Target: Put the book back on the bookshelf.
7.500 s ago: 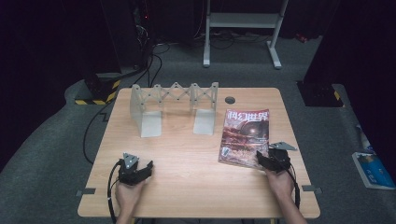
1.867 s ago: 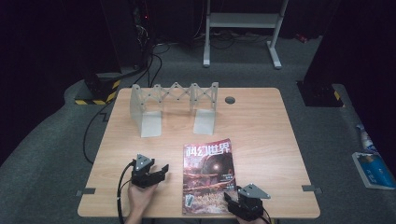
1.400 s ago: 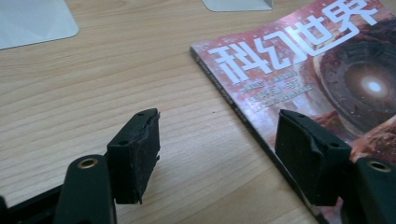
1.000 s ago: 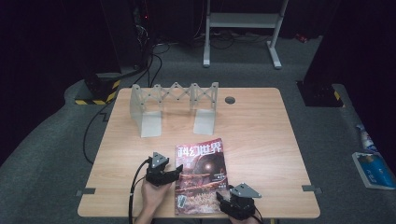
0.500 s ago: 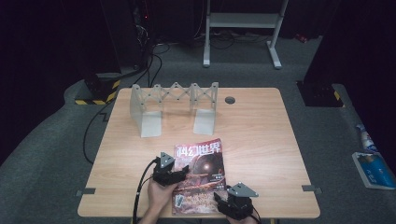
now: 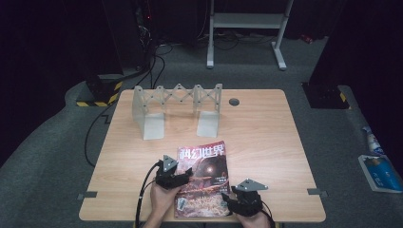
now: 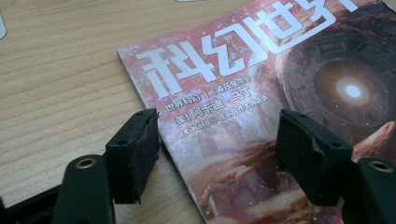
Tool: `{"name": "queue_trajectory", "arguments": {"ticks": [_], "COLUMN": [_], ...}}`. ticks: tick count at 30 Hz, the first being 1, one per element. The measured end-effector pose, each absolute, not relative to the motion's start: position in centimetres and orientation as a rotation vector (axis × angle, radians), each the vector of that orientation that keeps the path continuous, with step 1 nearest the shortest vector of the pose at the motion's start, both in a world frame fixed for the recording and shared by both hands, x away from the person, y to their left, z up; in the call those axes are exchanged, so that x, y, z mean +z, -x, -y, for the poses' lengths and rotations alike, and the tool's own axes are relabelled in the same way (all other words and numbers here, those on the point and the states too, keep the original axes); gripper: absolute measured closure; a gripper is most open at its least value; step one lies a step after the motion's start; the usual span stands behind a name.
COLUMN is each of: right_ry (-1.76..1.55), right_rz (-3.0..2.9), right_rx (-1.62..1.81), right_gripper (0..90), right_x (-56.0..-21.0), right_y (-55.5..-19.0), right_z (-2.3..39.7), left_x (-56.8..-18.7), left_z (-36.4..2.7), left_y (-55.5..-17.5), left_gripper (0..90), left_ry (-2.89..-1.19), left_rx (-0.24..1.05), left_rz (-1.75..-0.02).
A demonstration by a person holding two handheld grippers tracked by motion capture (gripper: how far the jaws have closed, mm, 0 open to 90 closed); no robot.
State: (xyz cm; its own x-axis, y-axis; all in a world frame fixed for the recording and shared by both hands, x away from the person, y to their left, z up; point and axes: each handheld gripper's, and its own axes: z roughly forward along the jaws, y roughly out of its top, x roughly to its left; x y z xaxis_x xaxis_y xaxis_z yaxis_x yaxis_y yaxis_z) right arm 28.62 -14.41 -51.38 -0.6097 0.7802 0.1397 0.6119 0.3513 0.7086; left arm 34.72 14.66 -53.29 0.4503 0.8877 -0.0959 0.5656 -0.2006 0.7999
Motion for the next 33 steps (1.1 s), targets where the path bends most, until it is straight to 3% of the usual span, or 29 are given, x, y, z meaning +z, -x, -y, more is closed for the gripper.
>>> {"name": "queue_trajectory", "arguments": {"ticks": [8, 20, 33], "right_ry": [-1.321, -1.321, -1.405], "right_rz": [-2.374, -2.378, -2.386], "right_rx": [1.102, 1.06, 1.032], "right_gripper": [57.7, 58.2, 46.8], "right_x": [-50.4, -49.7, -50.3], "right_y": [-32.4, -37.0, -40.7], "right_z": [14.9, 13.1, 11.9], "left_x": [-53.3, -53.3, -53.3], "left_z": [-14.6, -14.6, -14.6], "left_y": [-34.7, -34.7, -34.6], "left_gripper": [30.6, 30.7, 30.8], "left_ry": [-1.886, -1.886, -1.883], "left_rx": [0.506, 0.507, 0.505], "left_rz": [-1.226, -1.224, -1.226]}}
